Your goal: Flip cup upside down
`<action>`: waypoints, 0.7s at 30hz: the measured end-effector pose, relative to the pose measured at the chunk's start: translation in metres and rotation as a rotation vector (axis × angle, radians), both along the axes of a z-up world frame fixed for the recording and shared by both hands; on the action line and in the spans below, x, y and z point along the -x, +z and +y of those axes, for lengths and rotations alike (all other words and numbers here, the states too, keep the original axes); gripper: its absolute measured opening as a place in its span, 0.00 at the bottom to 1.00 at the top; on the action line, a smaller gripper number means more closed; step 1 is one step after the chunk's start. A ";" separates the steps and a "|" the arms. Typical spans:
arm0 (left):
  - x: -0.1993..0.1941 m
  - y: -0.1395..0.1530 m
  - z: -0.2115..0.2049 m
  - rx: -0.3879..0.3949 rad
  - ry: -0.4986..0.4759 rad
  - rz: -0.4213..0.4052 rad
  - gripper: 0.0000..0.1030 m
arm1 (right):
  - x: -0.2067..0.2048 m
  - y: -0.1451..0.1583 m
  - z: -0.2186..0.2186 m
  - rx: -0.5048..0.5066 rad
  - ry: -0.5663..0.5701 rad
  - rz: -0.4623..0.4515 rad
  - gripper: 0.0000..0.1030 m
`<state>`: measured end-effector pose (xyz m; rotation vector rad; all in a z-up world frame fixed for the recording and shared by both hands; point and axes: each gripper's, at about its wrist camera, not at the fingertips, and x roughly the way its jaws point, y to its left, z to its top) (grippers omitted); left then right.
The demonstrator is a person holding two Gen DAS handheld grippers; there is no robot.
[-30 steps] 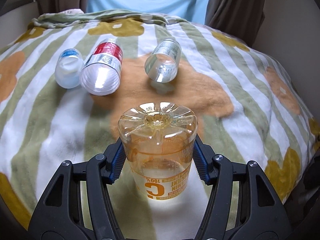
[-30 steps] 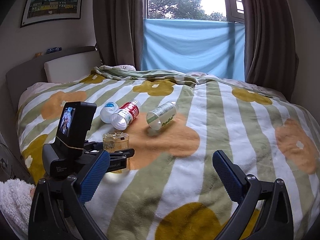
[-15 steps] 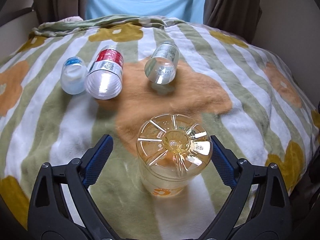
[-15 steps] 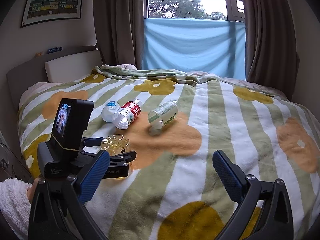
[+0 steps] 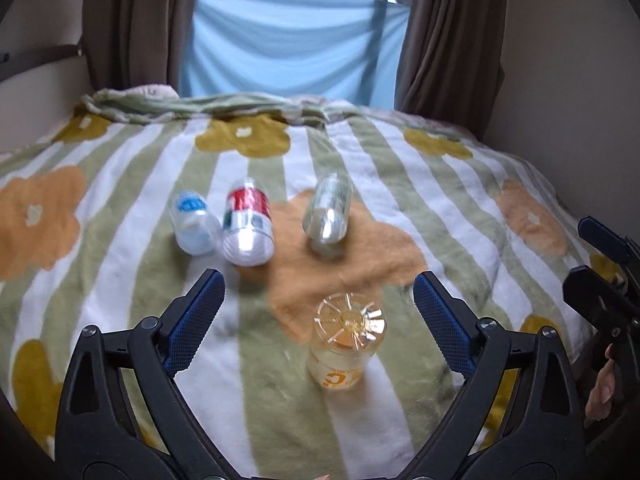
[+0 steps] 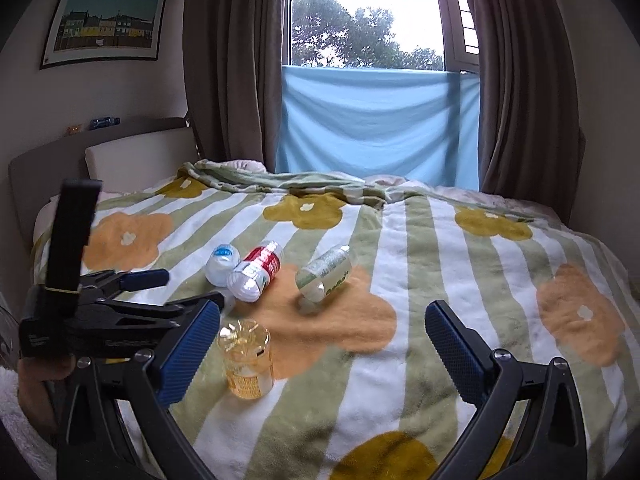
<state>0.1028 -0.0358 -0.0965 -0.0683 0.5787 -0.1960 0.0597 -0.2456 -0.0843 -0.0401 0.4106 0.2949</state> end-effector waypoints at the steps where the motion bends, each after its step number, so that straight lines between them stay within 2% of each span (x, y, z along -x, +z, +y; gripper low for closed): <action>1: 0.007 0.013 0.005 -0.004 0.009 -0.038 0.96 | 0.002 0.009 0.003 0.005 -0.017 -0.022 1.00; 2: 0.014 0.026 0.010 -0.010 0.021 -0.078 1.00 | 0.004 0.016 0.006 0.007 -0.036 -0.042 1.00; 5: 0.035 0.058 0.023 -0.033 0.049 -0.182 1.00 | 0.006 0.037 0.011 -0.017 -0.095 -0.084 1.00; 10: 0.061 0.087 0.037 -0.066 0.068 -0.281 1.00 | 0.012 0.056 0.021 -0.027 -0.190 -0.142 1.00; 21: 0.079 0.084 0.061 -0.045 0.110 -0.300 1.00 | 0.024 0.055 0.034 0.005 -0.228 -0.167 1.00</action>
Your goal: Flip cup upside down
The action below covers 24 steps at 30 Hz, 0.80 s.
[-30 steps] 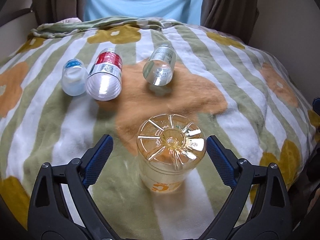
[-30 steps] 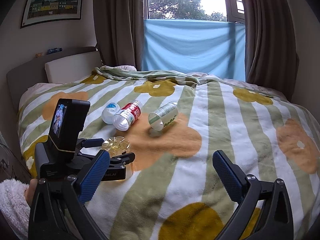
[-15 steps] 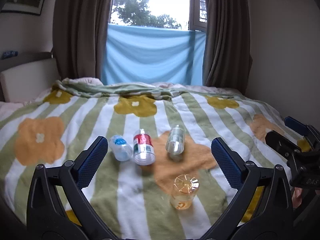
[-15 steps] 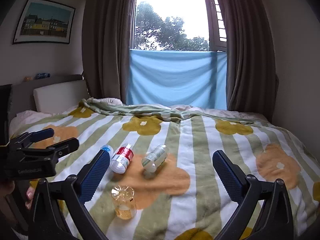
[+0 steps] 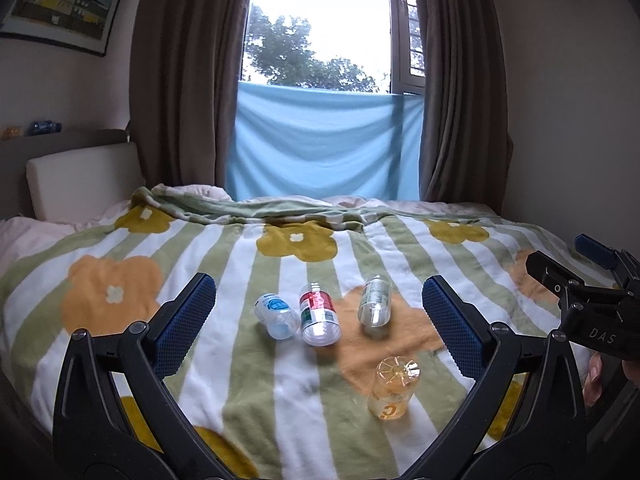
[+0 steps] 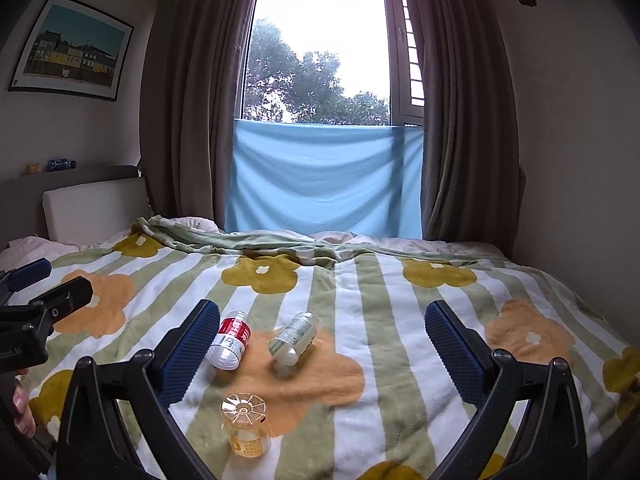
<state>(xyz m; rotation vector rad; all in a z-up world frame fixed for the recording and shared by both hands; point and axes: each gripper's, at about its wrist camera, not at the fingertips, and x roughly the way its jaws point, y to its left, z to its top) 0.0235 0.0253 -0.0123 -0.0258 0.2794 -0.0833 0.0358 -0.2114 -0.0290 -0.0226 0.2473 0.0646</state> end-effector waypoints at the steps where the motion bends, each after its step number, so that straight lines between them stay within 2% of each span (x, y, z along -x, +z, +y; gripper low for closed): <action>1: 0.001 0.000 0.000 -0.002 0.003 -0.003 1.00 | 0.002 -0.001 0.000 -0.001 0.000 -0.001 1.00; 24: 0.010 0.002 -0.001 -0.019 0.016 -0.021 1.00 | 0.003 -0.001 0.000 -0.003 0.001 0.001 1.00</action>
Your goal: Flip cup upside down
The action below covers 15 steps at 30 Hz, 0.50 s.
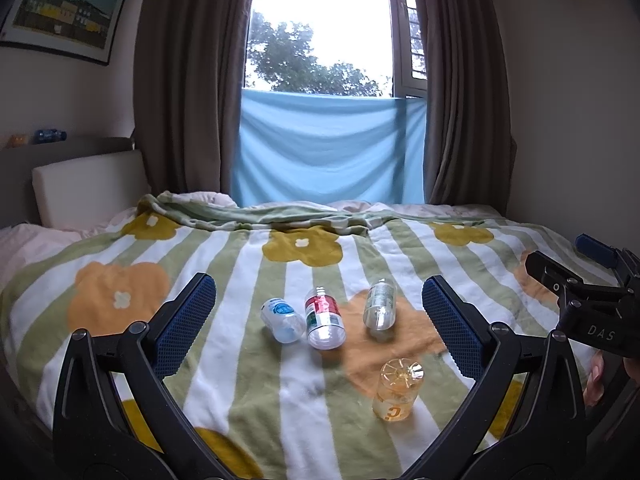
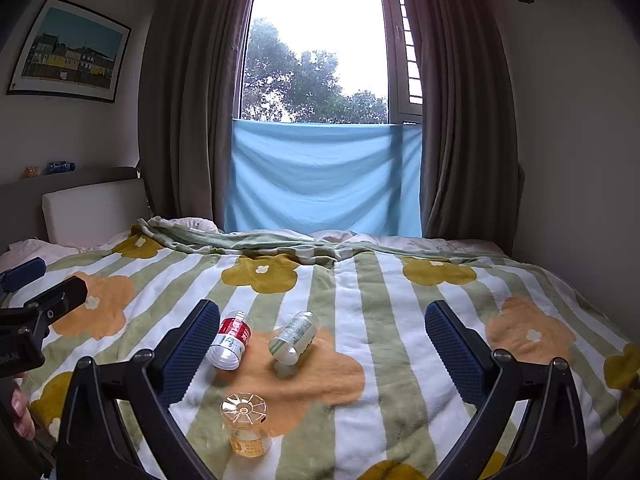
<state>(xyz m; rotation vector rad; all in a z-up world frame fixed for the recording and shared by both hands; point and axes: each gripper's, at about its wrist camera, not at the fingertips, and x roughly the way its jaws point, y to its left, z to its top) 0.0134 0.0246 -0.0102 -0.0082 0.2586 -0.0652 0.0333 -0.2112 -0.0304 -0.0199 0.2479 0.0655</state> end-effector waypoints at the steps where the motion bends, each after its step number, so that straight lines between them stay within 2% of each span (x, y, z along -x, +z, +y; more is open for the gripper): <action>1: 0.001 0.000 0.000 -0.001 0.001 -0.002 1.00 | 0.001 0.000 0.000 0.000 -0.001 -0.001 1.00; 15: -0.001 0.001 0.000 -0.004 0.012 -0.006 1.00 | 0.000 0.000 0.000 0.000 -0.001 -0.003 1.00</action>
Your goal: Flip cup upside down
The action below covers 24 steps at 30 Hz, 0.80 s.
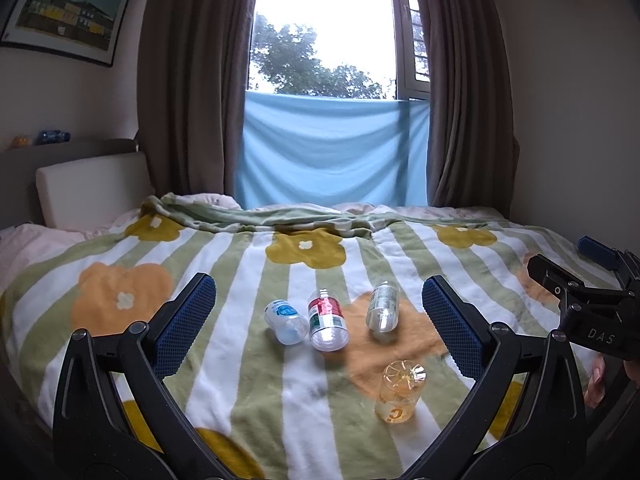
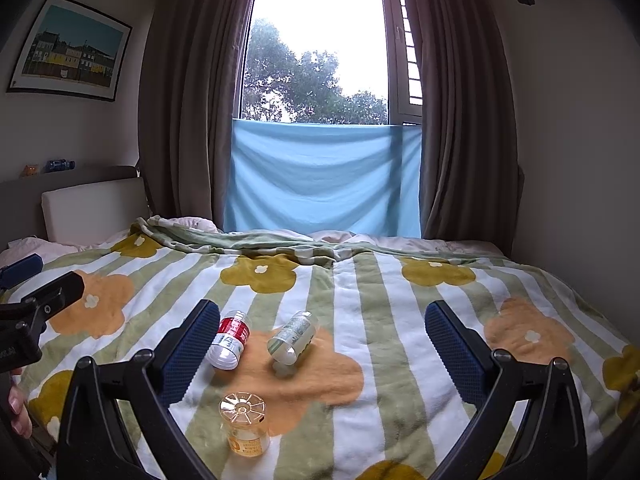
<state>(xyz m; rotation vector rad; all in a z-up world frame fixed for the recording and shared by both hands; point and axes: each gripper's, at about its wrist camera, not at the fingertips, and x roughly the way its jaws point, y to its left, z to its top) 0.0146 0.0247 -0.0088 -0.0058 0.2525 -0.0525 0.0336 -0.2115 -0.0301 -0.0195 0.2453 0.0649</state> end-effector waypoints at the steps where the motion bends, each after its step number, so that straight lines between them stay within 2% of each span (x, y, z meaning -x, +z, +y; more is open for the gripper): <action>1: 0.000 0.000 0.000 -0.001 0.001 -0.002 1.00 | 0.000 0.000 0.000 0.001 0.000 0.000 1.00; 24: 0.006 0.006 -0.004 -0.006 0.025 -0.038 1.00 | 0.001 -0.005 0.002 0.013 0.017 -0.014 1.00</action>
